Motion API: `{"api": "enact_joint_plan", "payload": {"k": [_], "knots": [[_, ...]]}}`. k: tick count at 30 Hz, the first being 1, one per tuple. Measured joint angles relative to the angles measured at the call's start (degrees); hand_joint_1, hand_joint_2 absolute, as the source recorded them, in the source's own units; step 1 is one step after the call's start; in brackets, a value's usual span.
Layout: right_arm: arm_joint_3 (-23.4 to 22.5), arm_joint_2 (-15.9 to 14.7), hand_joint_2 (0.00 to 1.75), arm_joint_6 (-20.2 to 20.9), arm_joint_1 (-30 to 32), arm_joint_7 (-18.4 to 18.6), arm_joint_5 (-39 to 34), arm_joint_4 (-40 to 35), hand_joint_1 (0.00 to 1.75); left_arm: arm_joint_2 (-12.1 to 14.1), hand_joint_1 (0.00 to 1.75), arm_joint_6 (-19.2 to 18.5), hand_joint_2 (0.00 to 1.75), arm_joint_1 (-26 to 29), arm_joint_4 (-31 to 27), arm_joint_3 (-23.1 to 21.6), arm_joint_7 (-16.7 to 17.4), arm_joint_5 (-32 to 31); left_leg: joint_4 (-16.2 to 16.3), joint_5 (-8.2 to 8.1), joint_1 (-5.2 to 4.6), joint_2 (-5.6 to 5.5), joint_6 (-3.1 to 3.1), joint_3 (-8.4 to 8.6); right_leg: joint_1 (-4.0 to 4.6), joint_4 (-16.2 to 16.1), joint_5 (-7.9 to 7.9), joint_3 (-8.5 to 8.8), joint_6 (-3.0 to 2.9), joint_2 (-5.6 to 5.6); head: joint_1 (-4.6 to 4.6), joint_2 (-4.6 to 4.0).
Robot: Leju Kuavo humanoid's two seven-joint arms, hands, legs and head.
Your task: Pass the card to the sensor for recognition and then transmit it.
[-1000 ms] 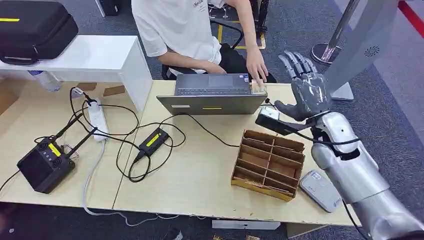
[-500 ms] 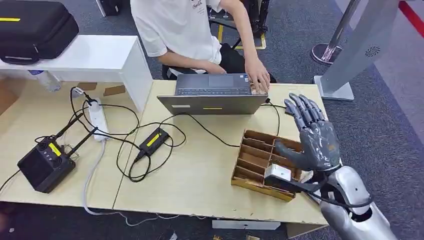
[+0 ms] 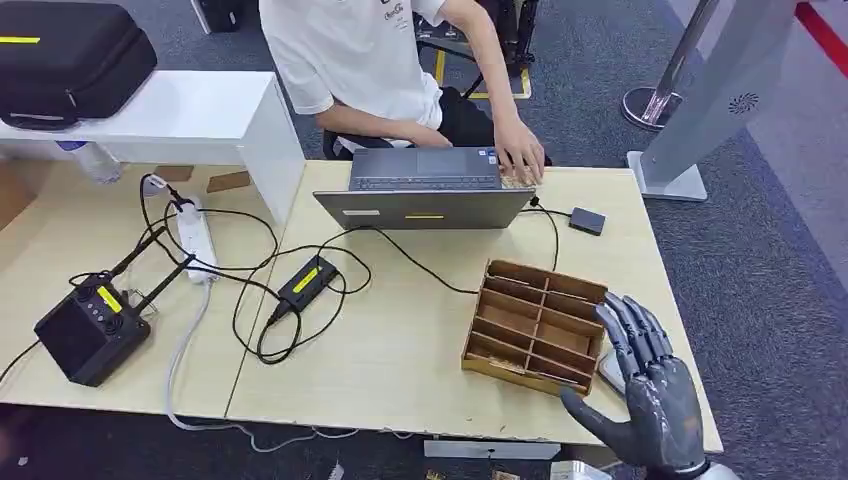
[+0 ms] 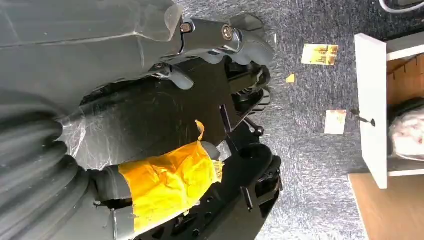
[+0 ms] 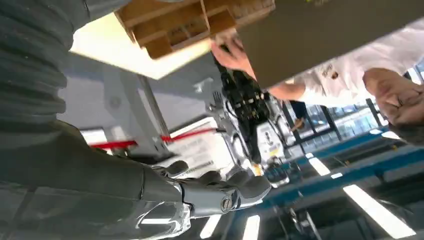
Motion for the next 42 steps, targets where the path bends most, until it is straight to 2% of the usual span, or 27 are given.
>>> {"api": "enact_joint_plan", "payload": {"k": [6, 12, 25, 28, 33, 37, 42], "knots": [[0.3, 3.3, 1.75, -0.8, 3.0, 0.0, -2.6, 2.9, 0.0, 0.0, 0.0, 0.2, 1.75, 0.1, 0.0, 0.2, 0.0, 0.1, 0.0, 0.0, 0.02, 0.02, 0.0, 0.02, 0.01, 0.0, 0.0, 0.01, 0.0, 0.0, 0.02, 0.0], [2.2, 6.6, 1.75, -4.9, 3.4, 1.6, 0.9, 9.6, 0.0, -0.1, 0.0, 0.7, 1.75, 0.0, 0.0, 0.2, 0.4, -0.2, 0.0, 0.01, 0.02, 0.06, 0.0, 0.02, 0.01, 0.0, 0.0, 0.01, 0.0, 0.01, 0.02, 0.0], [4.5, 9.9, 1.75, -6.9, 1.9, 2.6, 0.9, 18.6, 0.0, 0.0, 0.0, 0.5, 1.75, -0.1, 0.0, 0.2, 0.8, -1.1, 0.0, 0.0, 0.01, 0.06, 0.0, 0.02, 0.01, 0.0, 0.0, 0.01, 0.0, 0.01, 0.0, 0.0], [4.5, 10.4, 1.75, -7.2, 1.5, 4.1, 5.0, 20.0, 0.0, 0.0, 0.0, 0.5, 1.75, -0.1, 0.0, 0.2, 1.0, -1.3, 0.0, 0.0, 0.01, 0.07, 0.0, 0.02, 0.01, 0.0, 0.0, 0.01, 0.0, 0.01, 0.0, 0.0], [1.9, 11.9, 1.75, -7.3, 1.4, 8.3, 19.2, 21.5, 0.0, 0.0, 0.0, 0.4, 1.75, -0.2, 0.0, 0.2, 1.5, -1.8, 0.0, 0.0, 0.01, 0.06, 0.0, 0.02, 0.01, 0.0, 0.0, 0.01, 0.0, 0.01, 0.0, 0.0], [0.1, 12.5, 1.75, -7.3, 1.3, 9.7, 21.4, 22.4, 0.0, 0.0, 0.0, 0.2, 1.75, -0.2, 0.0, 0.2, 1.5, -1.8, 0.0, 0.0, 0.01, 0.06, 0.0, 0.02, 0.01, 0.0, 0.0, 0.01, 0.0, 0.01, 0.0, 0.0], [-0.8, 12.9, 1.75, -7.3, 1.2, 10.1, 20.8, 23.1, 0.0, 0.0, 0.0, 0.2, 1.75, -0.2, 0.0, 0.2, 1.5, -1.9, 0.0, 0.0, 0.01, 0.07, 0.0, 0.02, 0.01, 0.0, 0.0, 0.01, 0.0, 0.01, 0.0, 0.0]]}}
